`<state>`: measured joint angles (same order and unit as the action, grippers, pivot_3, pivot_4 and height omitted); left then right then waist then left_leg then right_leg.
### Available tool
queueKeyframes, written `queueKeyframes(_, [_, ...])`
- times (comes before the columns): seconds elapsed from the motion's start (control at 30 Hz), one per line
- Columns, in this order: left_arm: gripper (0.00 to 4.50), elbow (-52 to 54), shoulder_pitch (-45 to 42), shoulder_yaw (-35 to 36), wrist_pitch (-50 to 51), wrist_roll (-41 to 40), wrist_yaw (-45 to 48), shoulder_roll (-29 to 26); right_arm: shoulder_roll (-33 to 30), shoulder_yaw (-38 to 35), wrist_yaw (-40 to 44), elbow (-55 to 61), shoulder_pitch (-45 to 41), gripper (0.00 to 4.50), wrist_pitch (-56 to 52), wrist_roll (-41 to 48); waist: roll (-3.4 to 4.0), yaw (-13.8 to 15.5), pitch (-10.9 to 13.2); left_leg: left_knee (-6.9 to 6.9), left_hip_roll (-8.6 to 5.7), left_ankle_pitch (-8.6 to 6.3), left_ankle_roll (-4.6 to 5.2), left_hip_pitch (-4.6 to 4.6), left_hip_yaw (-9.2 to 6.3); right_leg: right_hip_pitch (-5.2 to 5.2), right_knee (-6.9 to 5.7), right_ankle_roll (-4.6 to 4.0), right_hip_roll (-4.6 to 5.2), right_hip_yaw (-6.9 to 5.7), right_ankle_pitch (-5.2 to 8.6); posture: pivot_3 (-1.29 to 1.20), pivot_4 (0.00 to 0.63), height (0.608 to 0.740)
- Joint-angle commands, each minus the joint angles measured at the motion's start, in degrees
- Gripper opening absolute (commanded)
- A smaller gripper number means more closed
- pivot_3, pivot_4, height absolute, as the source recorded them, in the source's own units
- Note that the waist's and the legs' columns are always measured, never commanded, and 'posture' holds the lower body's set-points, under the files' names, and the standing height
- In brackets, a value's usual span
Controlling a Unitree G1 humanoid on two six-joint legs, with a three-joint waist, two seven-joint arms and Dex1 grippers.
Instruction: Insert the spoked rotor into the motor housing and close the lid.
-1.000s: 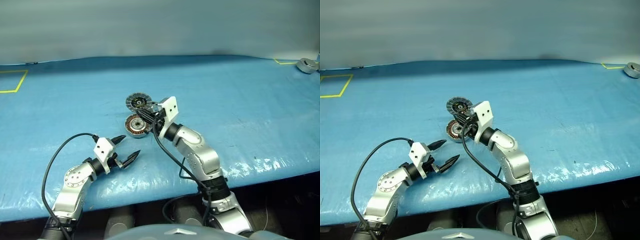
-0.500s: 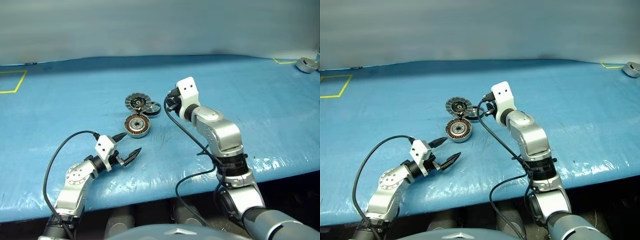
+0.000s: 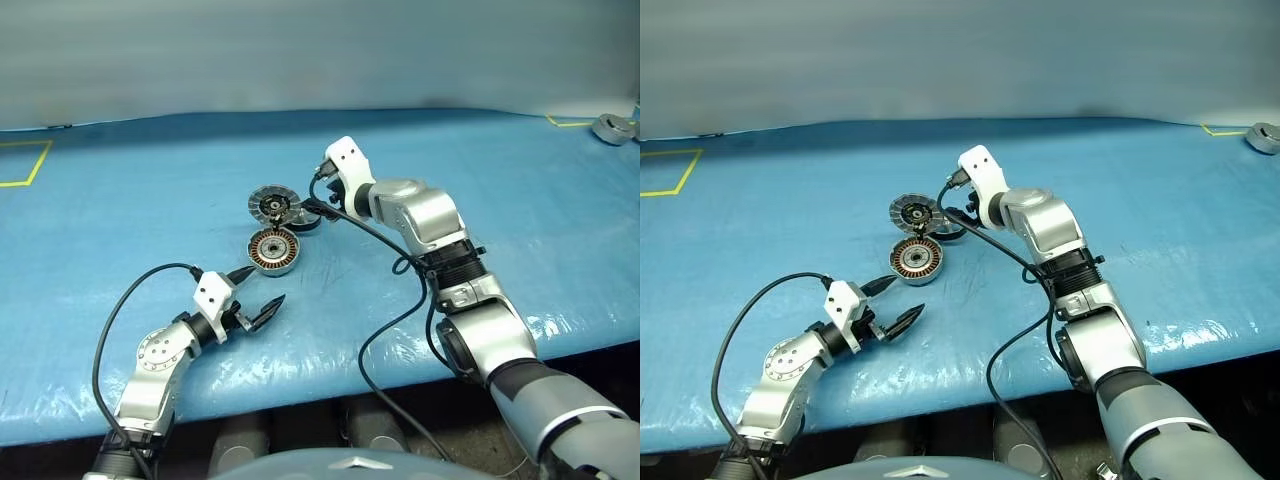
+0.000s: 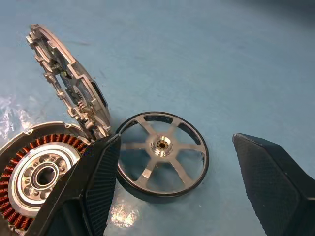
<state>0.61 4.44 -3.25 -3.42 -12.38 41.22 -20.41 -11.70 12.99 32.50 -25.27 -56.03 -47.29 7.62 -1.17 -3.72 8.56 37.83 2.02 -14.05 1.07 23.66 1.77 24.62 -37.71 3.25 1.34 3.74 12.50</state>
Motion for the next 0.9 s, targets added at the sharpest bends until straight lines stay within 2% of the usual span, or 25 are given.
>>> queueKeyframes(0.03, [4.5,0.44,0.0,0.04,-1.73,0.12,-0.19,0.14,1.0,0.9,1.37,-6.98,-2.61,3.83,3.42,-1.85,0.0,-0.01,0.0,0.01,-0.01,0.0,0.0,0.0,0.01,-0.01,0.0,0.0,0.01,0.0,0.0,0.0,0.15,0.74])
queueKeyframes(0.1, [4.5,0.29,0.03,-0.11,-1.98,0.49,-0.23,0.08,1.0,2.58,2.64,-10.77,-3.52,3.83,5.75,-3.68,0.0,0.0,0.0,0.01,-0.01,0.0,0.0,0.0,0.03,-0.01,0.0,0.01,0.03,0.0,0.0,0.0,0.15,0.74])
queueKeyframes(0.33, [4.5,-0.52,0.36,-0.36,-3.0,1.27,-0.23,0.13,3.45,0.18,3.13,-21.49,-6.2,3.83,13.94,-4.5,0.05,-0.21,0.04,-0.01,-0.03,0.0,0.0,0.02,0.04,0.03,0.0,0.01,0.03,0.01,-0.01,0.0,0.15,0.74])
queueKeyframes(0.47, [4.5,-0.67,0.67,-0.39,-3.32,1.45,-0.21,0.07,4.79,-0.86,3.26,-24.73,-7.45,3.83,14.71,-4.55,0.06,-0.18,0.04,-0.01,0.0,0.0,0.0,0.0,0.03,0.03,-0.03,0.0,0.01,-0.01,0.0,0.0,0.15,0.74])
queueKeyframes(0.77, [4.5,-1.08,0.84,-0.7,-3.87,1.79,0.04,-0.07,5.48,3.59,8.73,-21.7,-5.73,3.83,18.93,-8.81,0.08,-0.13,0.05,-0.01,0.02,0.0,0.0,0.01,0.01,0.03,-0.02,0.01,0.05,0.0,-0.01,0.0,0.15,0.74])
queueKeyframes(0.9, [4.5,-1.31,0.59,-0.76,-4.02,1.91,0.04,0.05,5.16,5.02,7.54,-21.99,-4.75,3.83,19.5,-11.34,0.08,-0.11,0.05,-0.01,0.02,0.0,0.0,0.01,-0.01,0.03,-0.03,0.0,0.04,-0.01,0.0,0.0,0.15,0.74])
